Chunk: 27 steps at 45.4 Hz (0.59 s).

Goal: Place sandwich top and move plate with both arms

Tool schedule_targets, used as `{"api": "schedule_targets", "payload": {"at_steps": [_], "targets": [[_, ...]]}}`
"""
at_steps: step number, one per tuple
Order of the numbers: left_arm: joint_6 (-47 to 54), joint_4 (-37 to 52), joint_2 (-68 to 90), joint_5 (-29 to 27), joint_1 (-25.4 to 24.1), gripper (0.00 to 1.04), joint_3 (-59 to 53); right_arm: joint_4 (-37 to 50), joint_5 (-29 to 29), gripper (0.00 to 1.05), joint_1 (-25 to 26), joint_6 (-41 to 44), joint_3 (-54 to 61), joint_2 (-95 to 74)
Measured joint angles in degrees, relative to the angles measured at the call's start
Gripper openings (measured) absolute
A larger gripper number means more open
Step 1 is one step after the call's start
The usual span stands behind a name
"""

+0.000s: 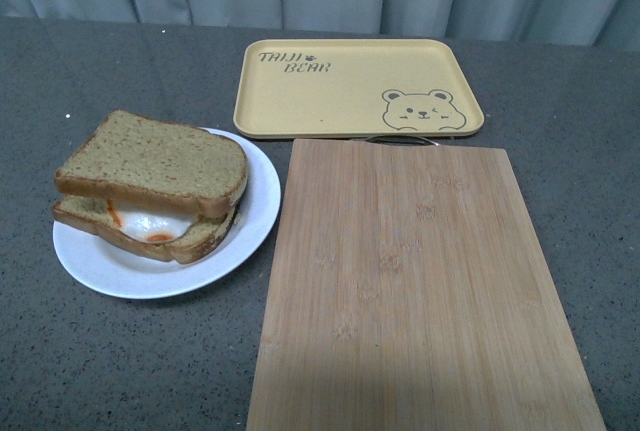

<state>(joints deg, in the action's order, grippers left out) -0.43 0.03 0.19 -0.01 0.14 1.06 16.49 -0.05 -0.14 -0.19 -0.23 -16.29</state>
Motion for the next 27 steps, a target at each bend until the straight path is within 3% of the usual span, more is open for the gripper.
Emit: {"api": "schedule_targets", "payload": {"at_steps": [18,23,27], "targets": [[0.00,0.00,0.00,0.00,0.00,0.98,0.00,-6.25,0.04,0.01,0.00,0.00,0.00,6.29],[0.00,0.00,0.00,-0.02,0.00,0.98,0.00,-15.87,0.17,0.01,0.00,0.02,-0.02,14.05],[0.00,0.00,0.00,0.00,0.00,0.98,0.00,-16.15,0.17,0.01,0.00,0.02,-0.02,15.96]]}}
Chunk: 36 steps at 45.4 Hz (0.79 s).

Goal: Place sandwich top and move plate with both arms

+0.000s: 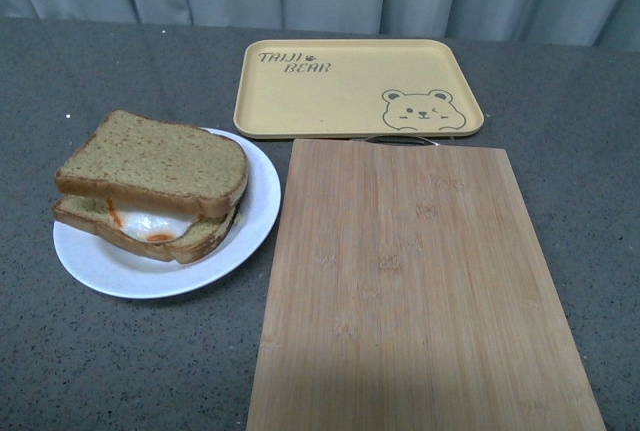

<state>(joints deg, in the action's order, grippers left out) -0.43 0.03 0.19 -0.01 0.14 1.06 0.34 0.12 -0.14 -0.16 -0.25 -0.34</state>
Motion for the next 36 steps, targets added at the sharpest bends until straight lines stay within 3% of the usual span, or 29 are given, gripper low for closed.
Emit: {"api": "schedule_targets", "payload": {"at_steps": [8,20,24,30,36], "targets": [[0.00,0.00,0.00,0.00,0.00,0.98,0.00,-0.22,0.00,0.02,0.00,0.07,0.00,0.04],[-0.33,-0.57,0.37,0.04,0.00,0.98,0.17,-0.24,0.00,0.54,0.00,0.07,0.00,0.09],[-8.31,-8.31,9.60,0.72,-0.07,0.98,3.50,-0.24,0.00,0.72,0.00,0.09,0.00,0.09],[-21.99,0.68,31.52,3.61,0.07,0.98,6.16,-0.24,0.00,0.97,0.00,0.04,0.00,0.09],[-33.35,10.12,53.31,6.84,1.57,0.98,10.88,-0.24,0.00,0.95,0.00,0.04,0.00,0.09]]}}
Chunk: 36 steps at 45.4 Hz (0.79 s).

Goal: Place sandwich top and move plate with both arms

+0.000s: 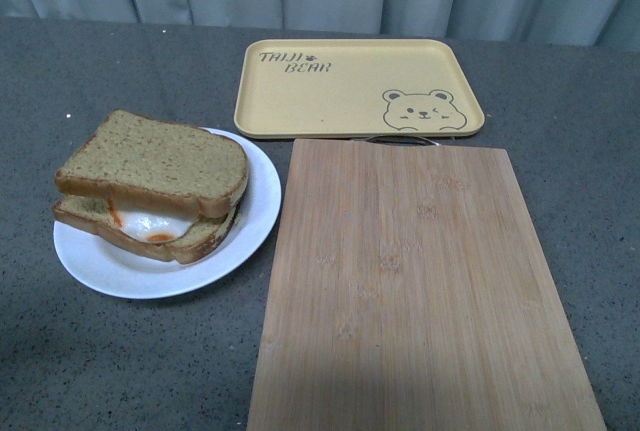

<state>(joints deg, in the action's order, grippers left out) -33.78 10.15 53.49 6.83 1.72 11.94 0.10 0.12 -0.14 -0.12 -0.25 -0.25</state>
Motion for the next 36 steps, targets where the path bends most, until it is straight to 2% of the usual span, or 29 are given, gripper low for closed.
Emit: {"api": "schedule_targets", "payload": {"at_steps": [6,13,30,33,36], "targets": [[-6.82,6.10,17.53,0.96,1.86,0.98,4.72,0.00,0.00,0.95,0.00,0.02,0.00,0.00],[-10.58,8.39,28.61,-0.20,2.78,0.98,8.20,0.00,-0.02,0.95,0.00,0.00,0.00,0.00],[-17.92,10.88,41.42,-1.60,4.35,0.98,10.67,0.00,0.00,0.95,0.00,0.00,0.00,0.00],[-23.17,11.15,46.45,-2.40,7.08,0.98,14.32,0.00,-0.02,0.95,0.00,0.00,0.00,0.00],[-24.09,10.86,47.25,-2.54,7.54,0.91,15.08,0.00,0.00,0.95,0.00,0.00,0.00,0.00]]}}
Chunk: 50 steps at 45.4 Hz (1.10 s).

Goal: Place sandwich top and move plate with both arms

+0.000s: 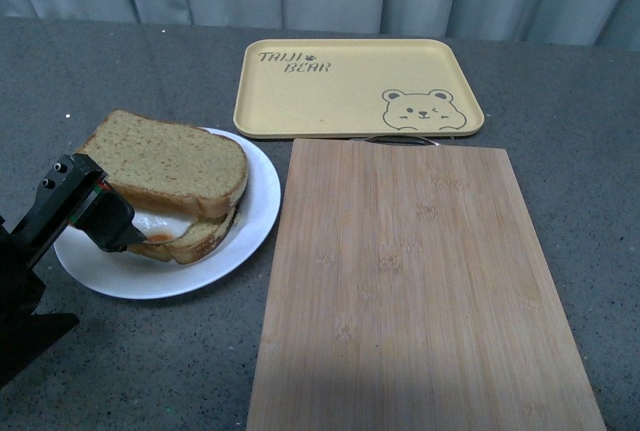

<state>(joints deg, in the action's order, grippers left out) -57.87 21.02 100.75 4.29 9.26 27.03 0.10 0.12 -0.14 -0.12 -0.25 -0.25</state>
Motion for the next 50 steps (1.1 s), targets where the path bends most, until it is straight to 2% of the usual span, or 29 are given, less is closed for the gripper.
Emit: {"api": "schedule_targets", "payload": {"at_steps": [7,12,17,21,25,36,45,50], "targets": [[-2.29,-0.96,1.81,-0.68,0.57,0.68,2.29,0.00,0.00,0.95,0.00,0.00,0.00,0.00],[-3.93,-2.58,3.72,-1.75,0.59,0.46,3.80,0.00,-0.02,0.95,0.00,0.02,0.00,0.00],[-4.81,-4.13,4.63,-2.03,0.48,0.33,4.33,0.00,0.00,0.95,0.00,0.02,0.00,0.00],[-7.06,-4.35,4.98,-1.97,0.17,0.19,4.94,0.00,0.00,0.95,0.00,0.00,0.00,0.00],[-8.33,-4.00,4.90,-1.18,-0.59,0.11,5.79,-0.02,-0.02,0.95,0.00,0.00,0.00,0.00],[-11.80,1.18,2.97,2.49,-1.90,0.05,4.17,0.00,0.00,0.95,0.00,0.00,0.00,0.00],[-15.91,14.43,2.36,5.29,-2.95,0.04,-0.81,-0.02,0.00,0.95,0.00,0.00,0.00,0.00],[-20.13,25.31,2.08,7.43,-3.26,0.04,-3.61,-0.02,-0.02,0.95,0.00,0.00,0.00,0.00]]}}
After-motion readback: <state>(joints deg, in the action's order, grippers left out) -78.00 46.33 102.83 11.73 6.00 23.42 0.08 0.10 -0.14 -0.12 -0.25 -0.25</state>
